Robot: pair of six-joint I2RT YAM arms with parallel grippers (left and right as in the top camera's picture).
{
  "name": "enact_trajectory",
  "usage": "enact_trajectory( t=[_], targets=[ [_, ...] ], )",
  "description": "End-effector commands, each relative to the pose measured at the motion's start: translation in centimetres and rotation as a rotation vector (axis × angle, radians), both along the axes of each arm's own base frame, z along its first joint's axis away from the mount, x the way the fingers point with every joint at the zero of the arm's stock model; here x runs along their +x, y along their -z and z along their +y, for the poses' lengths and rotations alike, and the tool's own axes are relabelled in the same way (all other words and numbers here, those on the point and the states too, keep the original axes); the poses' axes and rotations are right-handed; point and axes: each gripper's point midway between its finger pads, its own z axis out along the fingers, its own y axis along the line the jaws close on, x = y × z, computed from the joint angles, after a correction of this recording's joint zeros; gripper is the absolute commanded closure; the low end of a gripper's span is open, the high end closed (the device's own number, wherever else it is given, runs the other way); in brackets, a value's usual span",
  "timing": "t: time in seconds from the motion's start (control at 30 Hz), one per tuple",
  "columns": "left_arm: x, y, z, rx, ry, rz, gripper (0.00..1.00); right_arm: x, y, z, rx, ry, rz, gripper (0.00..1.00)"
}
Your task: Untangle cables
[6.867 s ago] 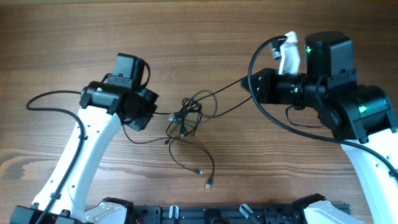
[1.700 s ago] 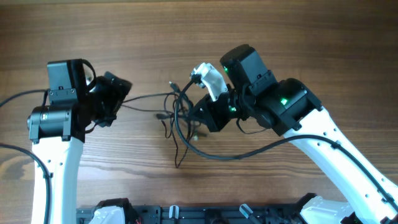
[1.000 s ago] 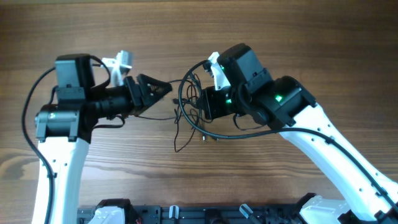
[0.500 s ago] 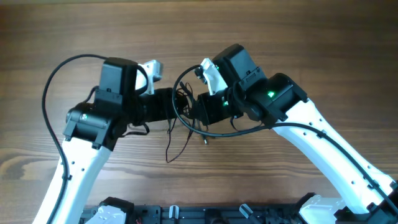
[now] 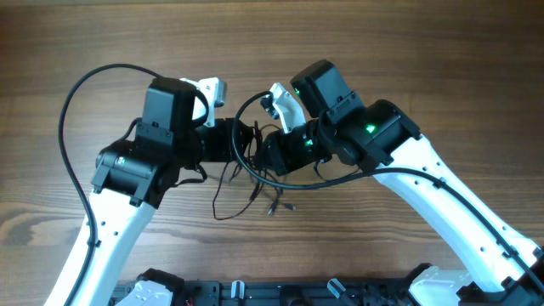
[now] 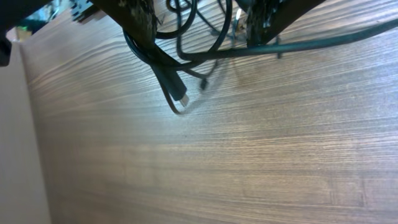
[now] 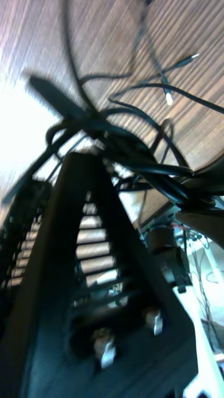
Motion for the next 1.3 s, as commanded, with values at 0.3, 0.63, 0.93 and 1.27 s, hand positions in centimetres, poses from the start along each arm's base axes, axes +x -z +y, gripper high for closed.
enact_trajectory(
  t=[0.3, 0.63, 0.93, 1.27],
  targets=[
    [-1.4, 0.0, -1.4, 0.047, 0.140, -0.043, 0.55, 1.6, 0.1, -2.1, -0.008, 0.051, 0.019, 0.96],
    [-1.8, -0.4, -1.5, 0.036, 0.153, -0.050, 0.52, 1.0, -0.7, -1.6, 0.051, 0.002, 0.037, 0.96],
    [-0.9, 0.4, -0.7, 0.091, 0.112, -0.049, 0.58, -0.9, -2.6, -0.4, 0.183, -0.121, 0.066, 0.96],
    [-0.2, 0.7, 0.1, 0.137, 0.073, -0.060, 0.77, -2.1, -3.1, -0.4, 0.227, -0.212, 0.049, 0.96]
  ],
)
